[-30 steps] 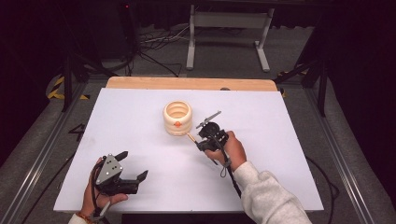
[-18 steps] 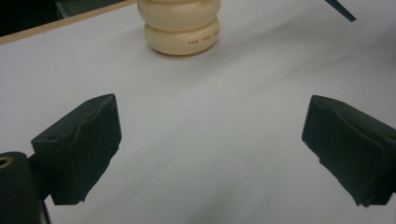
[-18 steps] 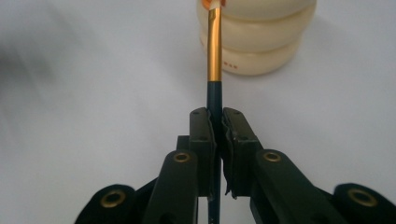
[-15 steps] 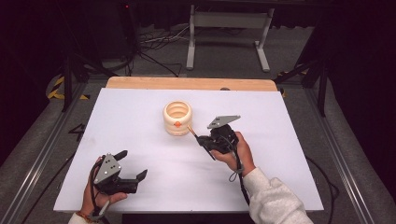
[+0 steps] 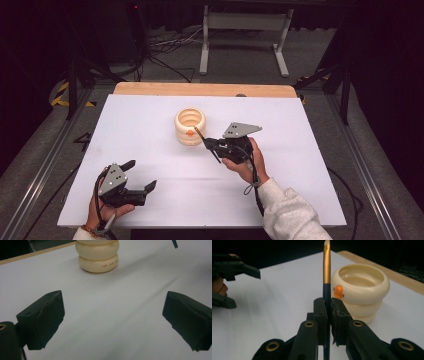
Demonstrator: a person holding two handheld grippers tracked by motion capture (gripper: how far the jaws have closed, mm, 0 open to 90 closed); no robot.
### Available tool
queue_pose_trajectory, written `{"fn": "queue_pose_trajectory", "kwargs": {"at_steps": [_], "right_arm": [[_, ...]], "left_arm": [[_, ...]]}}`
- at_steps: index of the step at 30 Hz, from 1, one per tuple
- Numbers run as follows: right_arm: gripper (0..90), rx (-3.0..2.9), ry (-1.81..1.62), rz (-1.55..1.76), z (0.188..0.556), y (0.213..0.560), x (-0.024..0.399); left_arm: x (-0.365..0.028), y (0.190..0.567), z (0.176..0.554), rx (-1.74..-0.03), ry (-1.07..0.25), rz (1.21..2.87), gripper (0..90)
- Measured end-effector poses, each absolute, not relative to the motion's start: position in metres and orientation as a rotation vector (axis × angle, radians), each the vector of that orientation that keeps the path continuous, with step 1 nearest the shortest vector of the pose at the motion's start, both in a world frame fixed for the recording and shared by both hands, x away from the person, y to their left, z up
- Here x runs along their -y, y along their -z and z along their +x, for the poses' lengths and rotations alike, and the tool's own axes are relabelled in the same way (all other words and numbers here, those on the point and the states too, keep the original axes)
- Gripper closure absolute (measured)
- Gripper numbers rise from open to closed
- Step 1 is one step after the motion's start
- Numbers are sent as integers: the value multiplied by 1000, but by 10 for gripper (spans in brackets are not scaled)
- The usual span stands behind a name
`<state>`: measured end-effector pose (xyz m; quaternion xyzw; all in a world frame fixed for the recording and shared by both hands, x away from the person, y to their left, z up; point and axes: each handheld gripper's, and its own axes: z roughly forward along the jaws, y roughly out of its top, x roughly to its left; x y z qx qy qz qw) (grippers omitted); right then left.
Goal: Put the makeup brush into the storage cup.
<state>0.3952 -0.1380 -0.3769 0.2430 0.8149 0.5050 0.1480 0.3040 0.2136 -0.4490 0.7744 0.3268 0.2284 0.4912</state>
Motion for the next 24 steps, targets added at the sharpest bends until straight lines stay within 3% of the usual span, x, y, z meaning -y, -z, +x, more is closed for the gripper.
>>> {"fn": "queue_pose_trajectory", "kwargs": {"at_steps": [24], "right_arm": [[840,-2152,-1636,610,421,356,135]], "left_arm": [[-218,448,301,-774,-570,1824,47]]}}
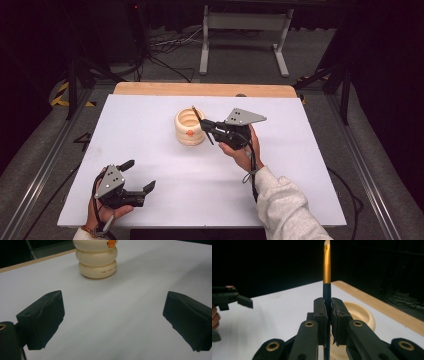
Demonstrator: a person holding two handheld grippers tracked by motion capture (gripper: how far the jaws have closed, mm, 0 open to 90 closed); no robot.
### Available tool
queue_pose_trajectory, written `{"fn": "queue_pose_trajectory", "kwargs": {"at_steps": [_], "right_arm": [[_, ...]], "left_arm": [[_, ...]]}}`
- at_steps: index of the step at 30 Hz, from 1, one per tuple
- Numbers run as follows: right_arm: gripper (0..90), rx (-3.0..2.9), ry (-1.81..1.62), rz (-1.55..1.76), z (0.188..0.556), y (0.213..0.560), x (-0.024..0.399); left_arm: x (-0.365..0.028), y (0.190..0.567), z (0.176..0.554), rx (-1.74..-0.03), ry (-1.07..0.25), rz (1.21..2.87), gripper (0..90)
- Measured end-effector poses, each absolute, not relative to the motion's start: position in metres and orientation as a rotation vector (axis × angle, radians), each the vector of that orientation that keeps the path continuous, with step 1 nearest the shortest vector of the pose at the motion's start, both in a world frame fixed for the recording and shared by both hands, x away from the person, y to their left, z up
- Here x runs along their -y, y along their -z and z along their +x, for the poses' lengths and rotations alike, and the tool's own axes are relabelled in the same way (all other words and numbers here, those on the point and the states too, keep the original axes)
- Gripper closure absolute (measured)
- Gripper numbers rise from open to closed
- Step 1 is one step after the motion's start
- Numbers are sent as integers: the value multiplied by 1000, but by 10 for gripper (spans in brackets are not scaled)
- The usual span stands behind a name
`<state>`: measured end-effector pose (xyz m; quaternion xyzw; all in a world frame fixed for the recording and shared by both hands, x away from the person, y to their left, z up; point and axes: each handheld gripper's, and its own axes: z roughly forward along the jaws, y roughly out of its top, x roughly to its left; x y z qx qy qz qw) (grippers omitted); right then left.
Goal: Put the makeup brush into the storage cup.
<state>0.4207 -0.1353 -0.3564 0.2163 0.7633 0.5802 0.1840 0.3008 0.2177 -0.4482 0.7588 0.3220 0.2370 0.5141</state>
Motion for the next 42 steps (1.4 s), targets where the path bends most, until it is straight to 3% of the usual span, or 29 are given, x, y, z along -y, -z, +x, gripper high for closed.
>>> {"fn": "queue_pose_trajectory", "kwargs": {"at_steps": [22,42], "right_arm": [[840,-1953,-1793,596,453,340,129],[839,-1883,-1902,614,472,346,110]], "left_arm": [[-226,444,292,-693,-607,1755,25],[-233,444,289,-691,-614,1711,27]]}}
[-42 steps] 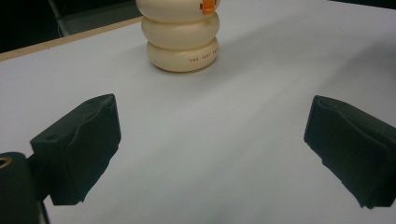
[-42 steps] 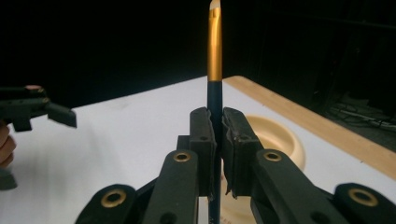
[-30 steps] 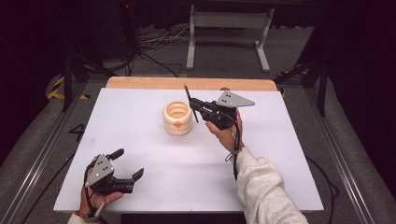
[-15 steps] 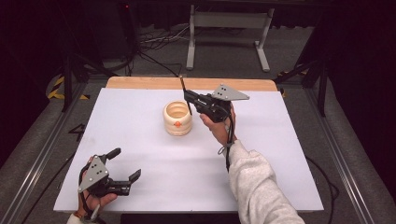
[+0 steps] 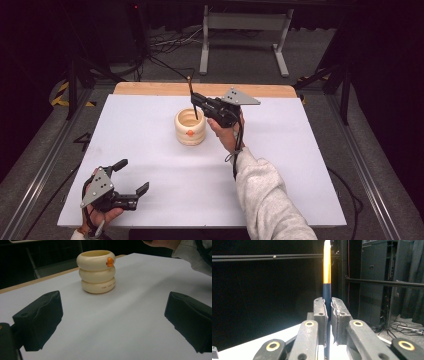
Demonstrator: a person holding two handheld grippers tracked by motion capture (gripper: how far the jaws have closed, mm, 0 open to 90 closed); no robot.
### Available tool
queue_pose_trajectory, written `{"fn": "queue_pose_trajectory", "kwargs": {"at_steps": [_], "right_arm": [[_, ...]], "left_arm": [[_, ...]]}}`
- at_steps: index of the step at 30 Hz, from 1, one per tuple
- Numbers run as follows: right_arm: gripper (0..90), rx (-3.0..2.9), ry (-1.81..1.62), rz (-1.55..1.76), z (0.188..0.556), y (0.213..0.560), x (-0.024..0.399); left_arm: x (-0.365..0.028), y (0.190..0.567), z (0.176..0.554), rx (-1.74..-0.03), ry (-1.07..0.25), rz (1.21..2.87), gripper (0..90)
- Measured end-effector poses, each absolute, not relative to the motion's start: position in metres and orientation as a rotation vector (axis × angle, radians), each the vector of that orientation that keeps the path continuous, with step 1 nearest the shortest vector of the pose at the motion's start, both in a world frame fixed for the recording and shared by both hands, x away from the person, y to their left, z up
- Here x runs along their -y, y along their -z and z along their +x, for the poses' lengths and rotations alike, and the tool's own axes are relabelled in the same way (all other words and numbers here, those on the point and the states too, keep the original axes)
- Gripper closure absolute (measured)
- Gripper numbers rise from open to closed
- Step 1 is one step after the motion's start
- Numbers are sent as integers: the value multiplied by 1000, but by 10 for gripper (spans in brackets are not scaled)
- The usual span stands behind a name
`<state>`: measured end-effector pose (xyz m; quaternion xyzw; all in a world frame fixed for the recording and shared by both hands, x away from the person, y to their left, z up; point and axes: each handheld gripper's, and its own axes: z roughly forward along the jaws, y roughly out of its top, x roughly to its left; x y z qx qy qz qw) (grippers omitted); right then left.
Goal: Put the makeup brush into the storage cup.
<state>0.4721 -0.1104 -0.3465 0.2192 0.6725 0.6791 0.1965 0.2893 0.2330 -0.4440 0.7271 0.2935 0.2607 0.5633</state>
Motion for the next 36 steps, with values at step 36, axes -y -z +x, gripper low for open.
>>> {"fn": "queue_pose_trajectory", "kwargs": {"at_steps": [36], "right_arm": [[839,-1861,-1894,679,493,389,104]], "left_arm": [[-231,444,288,-659,-598,1717,31]]}}
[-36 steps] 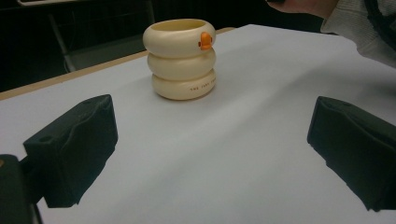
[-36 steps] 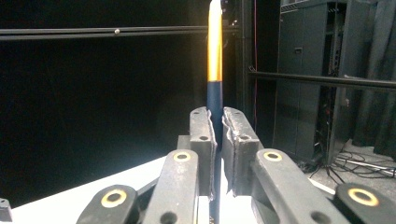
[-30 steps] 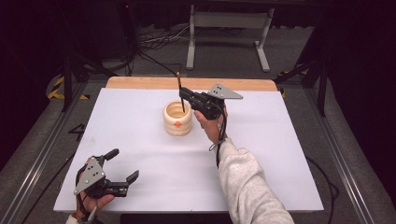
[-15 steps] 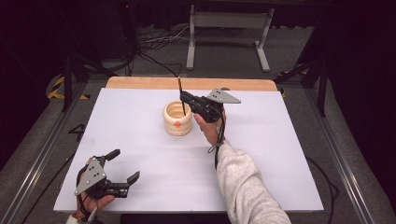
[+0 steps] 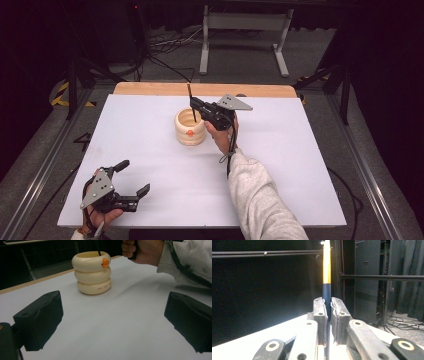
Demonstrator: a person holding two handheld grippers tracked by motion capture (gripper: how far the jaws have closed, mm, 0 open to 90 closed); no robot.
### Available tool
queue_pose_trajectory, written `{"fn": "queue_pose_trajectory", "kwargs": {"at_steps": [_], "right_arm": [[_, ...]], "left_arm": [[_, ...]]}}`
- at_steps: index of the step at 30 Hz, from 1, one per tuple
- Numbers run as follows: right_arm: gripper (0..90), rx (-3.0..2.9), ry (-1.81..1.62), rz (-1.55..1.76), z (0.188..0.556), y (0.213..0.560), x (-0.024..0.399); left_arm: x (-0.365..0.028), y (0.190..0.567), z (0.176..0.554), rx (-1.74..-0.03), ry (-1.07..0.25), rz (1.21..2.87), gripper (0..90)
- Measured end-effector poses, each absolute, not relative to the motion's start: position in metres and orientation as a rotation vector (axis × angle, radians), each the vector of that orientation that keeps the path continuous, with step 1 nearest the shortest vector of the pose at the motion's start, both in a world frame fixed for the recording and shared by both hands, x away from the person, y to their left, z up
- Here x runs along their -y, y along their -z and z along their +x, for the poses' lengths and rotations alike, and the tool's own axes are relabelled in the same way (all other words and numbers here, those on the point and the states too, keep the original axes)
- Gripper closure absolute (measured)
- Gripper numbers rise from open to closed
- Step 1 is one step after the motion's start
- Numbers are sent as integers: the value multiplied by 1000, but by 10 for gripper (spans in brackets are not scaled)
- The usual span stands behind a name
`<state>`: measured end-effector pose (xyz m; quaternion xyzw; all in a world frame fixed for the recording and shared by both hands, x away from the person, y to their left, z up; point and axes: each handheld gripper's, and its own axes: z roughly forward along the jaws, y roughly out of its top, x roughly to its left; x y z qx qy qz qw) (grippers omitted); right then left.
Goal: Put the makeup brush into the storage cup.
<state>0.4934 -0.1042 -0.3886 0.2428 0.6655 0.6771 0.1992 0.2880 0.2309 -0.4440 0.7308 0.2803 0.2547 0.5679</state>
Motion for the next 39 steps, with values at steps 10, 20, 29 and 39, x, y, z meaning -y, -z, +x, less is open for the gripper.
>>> {"fn": "queue_pose_trajectory", "kwargs": {"at_steps": [10,20,29,39], "right_arm": [[839,-1861,-1885,727,487,403,112],[839,-1869,-1874,747,482,410,117],[839,-1879,-1850,735,479,414,119],[838,-1894,-1826,736,478,415,117]], "left_arm": [[-231,443,286,-657,-608,1720,31],[-231,443,287,-665,-608,1724,31],[-231,443,287,-674,-607,1721,32],[-231,443,287,-678,-614,1724,33]]}}
